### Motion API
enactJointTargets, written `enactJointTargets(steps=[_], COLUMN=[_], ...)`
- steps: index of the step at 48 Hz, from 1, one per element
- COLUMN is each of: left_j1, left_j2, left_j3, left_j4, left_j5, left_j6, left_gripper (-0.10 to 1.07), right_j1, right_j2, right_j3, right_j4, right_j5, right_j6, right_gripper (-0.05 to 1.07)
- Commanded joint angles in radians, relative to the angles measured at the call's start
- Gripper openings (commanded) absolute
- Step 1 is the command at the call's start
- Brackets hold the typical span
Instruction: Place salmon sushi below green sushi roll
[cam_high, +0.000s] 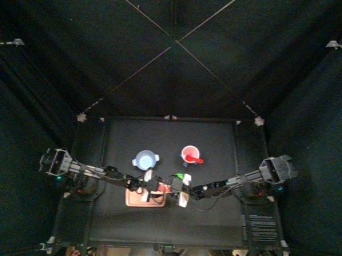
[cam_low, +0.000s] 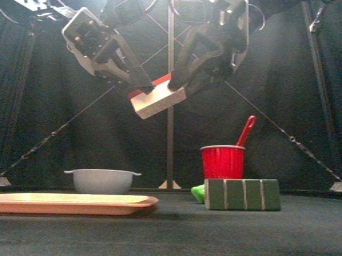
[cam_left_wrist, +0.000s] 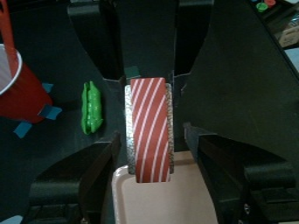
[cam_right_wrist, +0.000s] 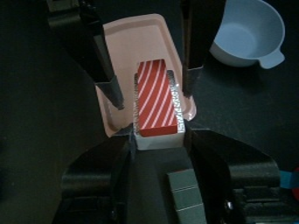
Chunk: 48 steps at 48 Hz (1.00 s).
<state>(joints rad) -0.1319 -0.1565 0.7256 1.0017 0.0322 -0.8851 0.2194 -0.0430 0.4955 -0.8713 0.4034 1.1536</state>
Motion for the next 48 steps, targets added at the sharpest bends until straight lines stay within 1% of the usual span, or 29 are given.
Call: enactJointTargets(steps=[1,6,15,24,28,36,48], left_j1=[0.002,0.003,0.003,0.000,-0.005,-0.005,-0.002], left_j2=[-0.025,-0.051,-0.123,-0.190,-0.215,-0.244,-0.245], left_j3=[-0.005,0.017,0.071,0.150,0.184,0.213,0.227], left_j4=[0.002,0.003,0.000,-0.003,-0.005,-0.005,-0.011], left_j5=[-0.003,-0.005,-0.005,-0.018,-0.035,-0.052,-0.049], left_j6=[-0.002,-0.002,-0.003,-0.005,-0.005,-0.005,-0.005], left_gripper=[0.93,0.93,0.93,0.93,0.93,0.93,0.93], right_j1=[0.002,0.005,0.038,0.086,0.103,0.132,0.135], right_j2=[-0.029,-0.043,-0.071,-0.083,-0.081,-0.063,-0.002], right_j3=[0.000,0.018,0.072,0.132,0.143,0.153,0.169], right_j4=[0.009,0.025,0.058,0.097,0.110,0.144,0.213], right_j5=[0.002,0.002,0.000,-0.005,-0.014,-0.034,-0.035], right_j6=[0.002,0.005,0.005,0.005,0.003,0.005,0.000], right_gripper=[0.53,0.53,0.53,0.53,0.53,0.53,0.53])
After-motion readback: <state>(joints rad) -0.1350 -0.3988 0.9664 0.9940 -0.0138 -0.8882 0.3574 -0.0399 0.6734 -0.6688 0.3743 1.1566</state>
